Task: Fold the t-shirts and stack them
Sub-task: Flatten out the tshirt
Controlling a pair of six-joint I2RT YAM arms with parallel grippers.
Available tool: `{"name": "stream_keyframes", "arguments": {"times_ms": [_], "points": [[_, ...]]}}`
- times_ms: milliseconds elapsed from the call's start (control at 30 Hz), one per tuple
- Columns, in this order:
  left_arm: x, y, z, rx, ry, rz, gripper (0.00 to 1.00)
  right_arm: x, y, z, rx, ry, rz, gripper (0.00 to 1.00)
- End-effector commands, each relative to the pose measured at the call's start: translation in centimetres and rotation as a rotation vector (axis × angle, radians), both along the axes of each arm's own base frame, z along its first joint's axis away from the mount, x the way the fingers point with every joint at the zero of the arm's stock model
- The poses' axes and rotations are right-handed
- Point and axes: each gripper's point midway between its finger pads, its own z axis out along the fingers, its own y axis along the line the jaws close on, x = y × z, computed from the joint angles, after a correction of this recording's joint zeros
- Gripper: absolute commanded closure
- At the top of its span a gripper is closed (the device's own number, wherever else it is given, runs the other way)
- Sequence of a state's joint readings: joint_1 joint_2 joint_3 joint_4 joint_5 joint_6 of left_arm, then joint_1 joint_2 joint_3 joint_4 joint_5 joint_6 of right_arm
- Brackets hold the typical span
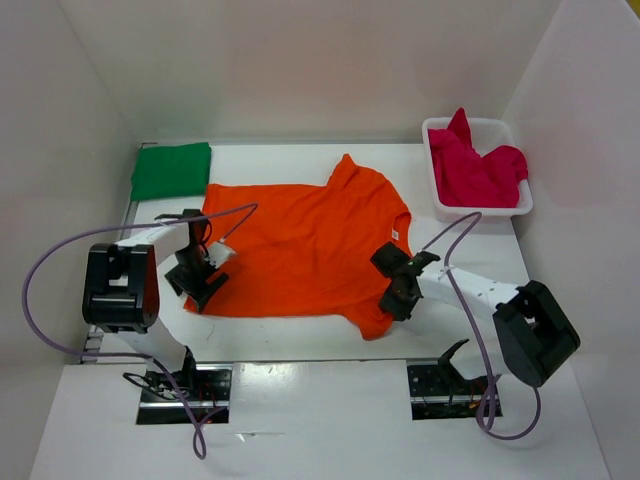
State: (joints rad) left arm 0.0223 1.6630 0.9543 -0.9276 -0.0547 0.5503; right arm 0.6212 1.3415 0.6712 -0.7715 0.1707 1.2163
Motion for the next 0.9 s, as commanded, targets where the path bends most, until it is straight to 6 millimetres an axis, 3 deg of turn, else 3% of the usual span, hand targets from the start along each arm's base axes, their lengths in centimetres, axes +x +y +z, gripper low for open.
{"name": "stream_keyframes", "arguments": {"times_ms": [0, 100, 133, 200, 333, 367, 500, 533, 600, 633, 667, 700, 767, 800, 867], "points": [[-0.9, 0.8, -1.3, 0.059, 0.037, -0.036, 0.17, 2.1, 0.5, 1.4, 0.017, -0.092, 0.001, 0.66], [-0.4, 1.1, -1.2, 0.078, -0.013, -0.026, 0.29, 1.9, 0.6, 1.9, 0.031, -0.097, 0.014, 0.58], [-0.2, 0.9, -1.0, 0.066, -0.027, -0.024, 0.33, 1.8, 0.8, 1.9, 0.041, -0.09, 0.016, 0.43], [0.0, 0.7, -0.7, 0.058, -0.048, -0.013, 0.45, 1.6, 0.6, 1.9, 0.035, -0.081, 0.017, 0.35], [0.4, 1.1, -0.1, 0.069, -0.089, 0.008, 0.64, 1.3, 0.0, 2.8, 0.022, -0.095, 0.004, 0.32], [0.4, 0.8, -0.2, 0.057, -0.09, 0.01, 0.67, 2.1, 0.1, 3.9, 0.029, -0.136, -0.014, 0.32], [0.8, 1.6, 0.5, 0.06, -0.124, 0.047, 0.94, 1.4, -1.0, 7.0, 0.058, -0.206, -0.096, 0.32], [1.1, 1.8, 0.5, 0.07, -0.133, 0.047, 0.99, 1.2, -1.1, 7.9, 0.083, -0.234, -0.106, 0.33], [1.2, 2.7, 0.8, 0.085, -0.153, 0.076, 0.99, 0.9, -0.8, 8.1, 0.12, -0.24, -0.101, 0.39], [1.2, 2.7, 0.8, 0.085, -0.153, 0.076, 0.99, 0.7, -0.6, 7.8, 0.12, -0.237, -0.09, 0.47], [1.5, 2.9, 1.0, 0.086, -0.163, 0.086, 0.99, 0.7, -0.6, 7.8, 0.117, -0.237, -0.082, 0.66], [1.5, 2.9, 1.0, 0.086, -0.163, 0.086, 0.99, 1.0, -0.4, 7.6, 0.114, -0.241, -0.063, 0.72], [1.8, 2.9, 1.0, 0.086, -0.163, 0.086, 0.98, 2.9, 0.3, 8.0, 0.102, -0.28, -0.034, 0.85], [1.5, 2.5, 0.9, 0.063, -0.154, 0.086, 0.98, 3.8, 0.5, 8.4, 0.082, -0.302, 0.007, 0.85], [2.3, 2.3, 1.4, 0.051, -0.165, 0.096, 0.88, 7.0, 1.3, 9.8, 0.048, -0.353, 0.038, 0.85]]}}
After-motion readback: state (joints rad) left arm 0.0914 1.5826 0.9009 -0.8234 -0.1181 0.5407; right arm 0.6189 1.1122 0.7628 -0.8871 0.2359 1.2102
